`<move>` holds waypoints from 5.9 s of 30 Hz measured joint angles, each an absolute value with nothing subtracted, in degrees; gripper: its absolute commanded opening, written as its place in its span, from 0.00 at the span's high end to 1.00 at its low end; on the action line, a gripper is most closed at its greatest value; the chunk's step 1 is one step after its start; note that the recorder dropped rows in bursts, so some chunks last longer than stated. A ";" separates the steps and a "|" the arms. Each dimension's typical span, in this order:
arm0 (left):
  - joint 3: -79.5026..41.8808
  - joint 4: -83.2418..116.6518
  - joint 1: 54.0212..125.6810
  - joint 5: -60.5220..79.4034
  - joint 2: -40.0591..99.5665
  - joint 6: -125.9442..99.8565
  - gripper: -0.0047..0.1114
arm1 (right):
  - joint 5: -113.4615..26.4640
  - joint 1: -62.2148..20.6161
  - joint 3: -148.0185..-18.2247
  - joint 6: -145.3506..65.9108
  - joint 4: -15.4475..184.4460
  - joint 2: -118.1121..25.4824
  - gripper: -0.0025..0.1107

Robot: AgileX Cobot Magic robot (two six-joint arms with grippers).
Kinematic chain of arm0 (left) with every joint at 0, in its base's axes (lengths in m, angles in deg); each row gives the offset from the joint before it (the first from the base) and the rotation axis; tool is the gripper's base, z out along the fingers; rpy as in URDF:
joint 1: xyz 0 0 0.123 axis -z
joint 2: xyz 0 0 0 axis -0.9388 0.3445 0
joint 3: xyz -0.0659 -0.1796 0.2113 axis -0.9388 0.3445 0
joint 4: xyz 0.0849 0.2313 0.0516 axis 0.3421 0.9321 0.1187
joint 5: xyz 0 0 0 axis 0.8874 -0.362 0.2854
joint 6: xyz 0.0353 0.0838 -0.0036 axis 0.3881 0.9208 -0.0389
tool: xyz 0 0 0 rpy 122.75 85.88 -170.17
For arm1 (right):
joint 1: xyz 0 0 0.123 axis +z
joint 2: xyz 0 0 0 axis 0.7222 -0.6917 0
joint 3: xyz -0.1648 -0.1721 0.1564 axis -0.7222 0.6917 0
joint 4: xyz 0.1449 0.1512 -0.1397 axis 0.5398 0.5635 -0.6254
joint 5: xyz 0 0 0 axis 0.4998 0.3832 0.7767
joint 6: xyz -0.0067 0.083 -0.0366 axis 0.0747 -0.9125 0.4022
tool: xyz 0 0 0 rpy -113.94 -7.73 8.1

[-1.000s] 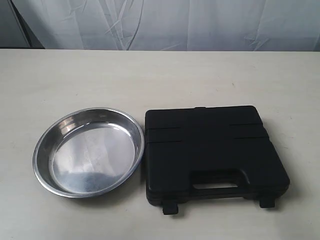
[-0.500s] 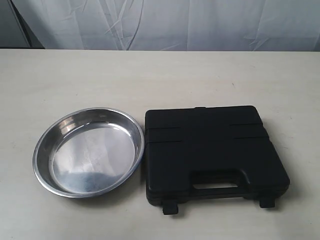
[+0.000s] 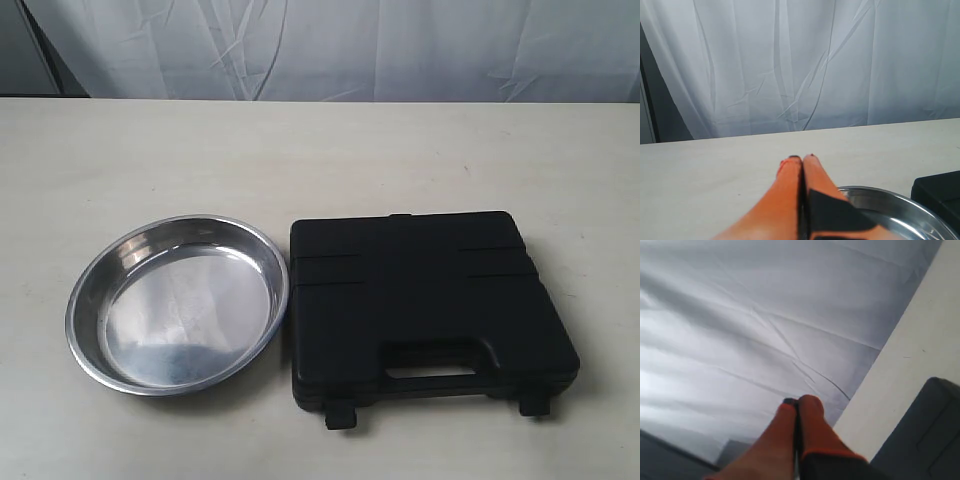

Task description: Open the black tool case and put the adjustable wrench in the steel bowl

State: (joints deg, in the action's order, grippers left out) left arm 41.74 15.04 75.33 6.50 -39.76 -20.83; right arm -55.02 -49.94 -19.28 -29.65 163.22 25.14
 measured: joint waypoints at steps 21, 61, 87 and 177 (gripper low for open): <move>41.74 15.04 75.33 6.50 -39.76 -20.83 0.96 | -88.77 -49.48 -64.36 2.98 120.56 -21.64 0.98; 41.74 15.04 75.33 6.50 -39.76 -20.83 0.96 | -91.80 -0.02 -69.17 -17.93 84.83 -72.14 0.91; 41.74 15.04 75.33 6.50 -39.76 -20.83 0.96 | -87.91 0.32 -69.05 -20.85 82.96 -71.27 0.62; 41.74 15.04 75.33 6.50 -39.76 -20.83 0.96 | -97.64 -6.83 -79.54 -42.16 49.92 -50.31 0.98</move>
